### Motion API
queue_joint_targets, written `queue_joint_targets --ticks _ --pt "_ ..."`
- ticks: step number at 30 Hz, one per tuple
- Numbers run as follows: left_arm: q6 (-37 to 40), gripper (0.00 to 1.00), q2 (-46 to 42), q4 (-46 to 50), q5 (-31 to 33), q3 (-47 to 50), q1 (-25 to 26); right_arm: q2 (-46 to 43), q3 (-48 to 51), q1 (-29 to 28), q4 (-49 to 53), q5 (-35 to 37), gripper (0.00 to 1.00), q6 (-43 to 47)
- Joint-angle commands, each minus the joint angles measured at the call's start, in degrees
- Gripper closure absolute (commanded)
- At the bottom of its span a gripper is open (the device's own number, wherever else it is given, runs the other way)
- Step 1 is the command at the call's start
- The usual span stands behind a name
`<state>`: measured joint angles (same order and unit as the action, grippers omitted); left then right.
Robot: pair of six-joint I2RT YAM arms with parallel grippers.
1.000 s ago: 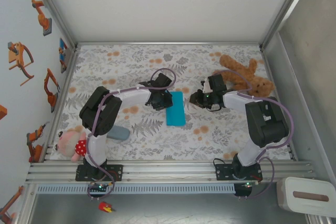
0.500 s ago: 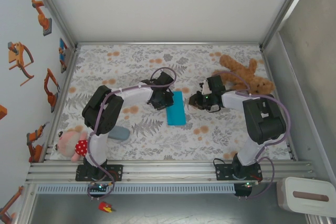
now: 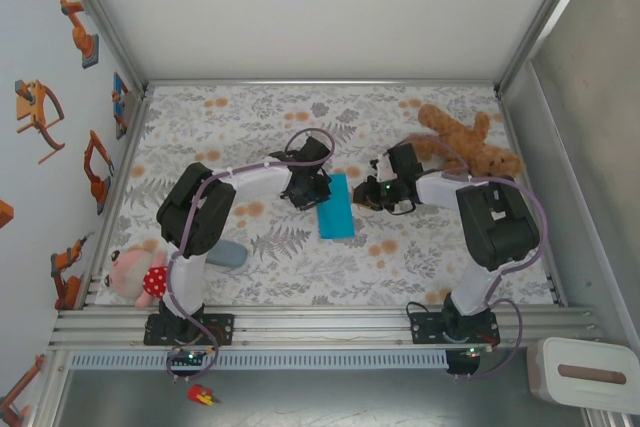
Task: Fold a paper plane with a square sheet of paper (pick it up from the middle)
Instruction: First fold in half a square sheet of paper at the center of the table.
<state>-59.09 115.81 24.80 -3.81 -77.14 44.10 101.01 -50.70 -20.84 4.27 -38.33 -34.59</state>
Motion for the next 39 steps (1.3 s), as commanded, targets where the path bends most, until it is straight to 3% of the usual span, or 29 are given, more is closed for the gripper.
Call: queue_joint_targets --ticks 1,13,20,27,32,39 --pt "-1.41 0.75 5.18 0.69 2.61 1.82 -0.57 2.57 -2.66 -1.61 1.77 -1.83 0.86 1.85" --pt "-0.63 0.72 3.02 -0.65 0.74 2.15 -0.76 7.75 -4.65 -2.58 6.79 2.96 0.89 2.85" --pt "-1.03 0.54 -3.66 -3.06 -0.42 5.65 -0.76 8.25 -4.0 -2.94 8.39 6.39 0.9 1.06" --pt "-2.8 0.44 -10.72 -10.43 -2.92 14.46 -0.66 6.08 0.83 -4.23 4.03 9.93 0.91 -10.32" --pt "-2.13 0.44 -12.03 -13.71 -4.19 16.47 -0.69 5.07 3.11 -4.3 -0.56 9.19 0.91 -16.41" --pt "2.17 0.47 -6.98 -11.3 -6.67 11.06 -0.63 5.38 2.27 -4.3 -0.58 8.29 0.91 -16.18"
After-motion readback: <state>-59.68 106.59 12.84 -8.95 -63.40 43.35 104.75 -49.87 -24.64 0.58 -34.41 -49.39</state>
